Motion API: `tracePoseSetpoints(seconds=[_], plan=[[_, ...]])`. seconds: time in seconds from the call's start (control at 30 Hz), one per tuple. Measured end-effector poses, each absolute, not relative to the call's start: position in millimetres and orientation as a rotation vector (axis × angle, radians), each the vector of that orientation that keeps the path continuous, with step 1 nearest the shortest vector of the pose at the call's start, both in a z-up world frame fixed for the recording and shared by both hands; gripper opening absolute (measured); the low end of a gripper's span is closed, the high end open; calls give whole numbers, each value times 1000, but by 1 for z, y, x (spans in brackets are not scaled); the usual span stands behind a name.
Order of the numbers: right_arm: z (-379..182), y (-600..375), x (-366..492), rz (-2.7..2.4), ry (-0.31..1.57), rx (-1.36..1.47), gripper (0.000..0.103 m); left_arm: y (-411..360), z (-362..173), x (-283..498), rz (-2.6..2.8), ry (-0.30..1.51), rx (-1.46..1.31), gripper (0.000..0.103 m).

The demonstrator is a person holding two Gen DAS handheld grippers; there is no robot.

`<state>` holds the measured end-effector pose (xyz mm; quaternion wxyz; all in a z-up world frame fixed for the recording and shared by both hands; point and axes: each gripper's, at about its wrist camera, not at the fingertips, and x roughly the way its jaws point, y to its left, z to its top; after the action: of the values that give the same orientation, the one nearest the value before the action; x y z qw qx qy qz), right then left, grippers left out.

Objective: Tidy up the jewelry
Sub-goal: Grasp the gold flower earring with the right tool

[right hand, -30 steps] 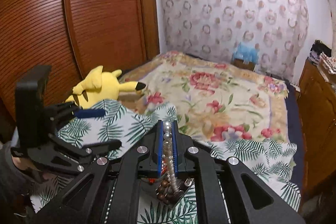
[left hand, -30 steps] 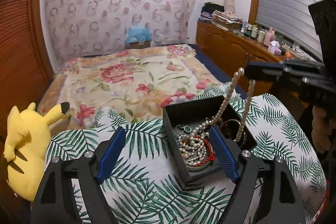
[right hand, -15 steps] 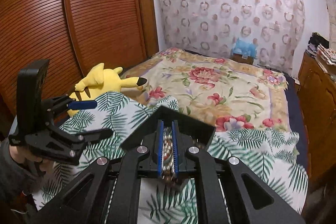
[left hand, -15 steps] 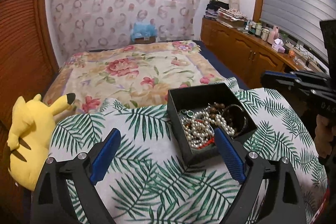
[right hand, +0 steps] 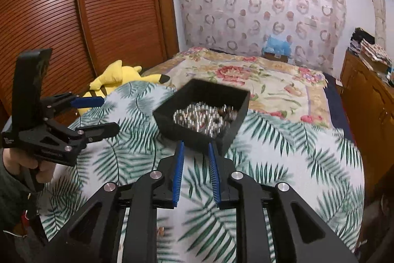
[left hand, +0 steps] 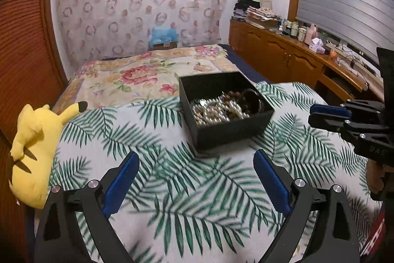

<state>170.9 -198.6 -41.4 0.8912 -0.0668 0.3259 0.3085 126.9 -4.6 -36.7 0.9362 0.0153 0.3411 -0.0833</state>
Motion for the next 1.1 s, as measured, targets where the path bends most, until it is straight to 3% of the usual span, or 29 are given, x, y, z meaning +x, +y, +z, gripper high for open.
tracePoseSetpoints(seconds=[0.27, 0.8, 0.87, 1.1], plan=[[-78, -203, 143, 623, 750, -156, 33, -8, -53, 100, -183, 716, 14, 90], [-119, -168, 119, 657, 848, -286, 33, -11, -90, 59, -218, 799, 0, 90], [-119, -167, 119, 646, 840, -301, 16, -14, -93, 57, -225, 806, 3, 90], [-117, -188, 111, 633, 832, -237, 16, -35, -102, 52, -277, 834, 24, 90]])
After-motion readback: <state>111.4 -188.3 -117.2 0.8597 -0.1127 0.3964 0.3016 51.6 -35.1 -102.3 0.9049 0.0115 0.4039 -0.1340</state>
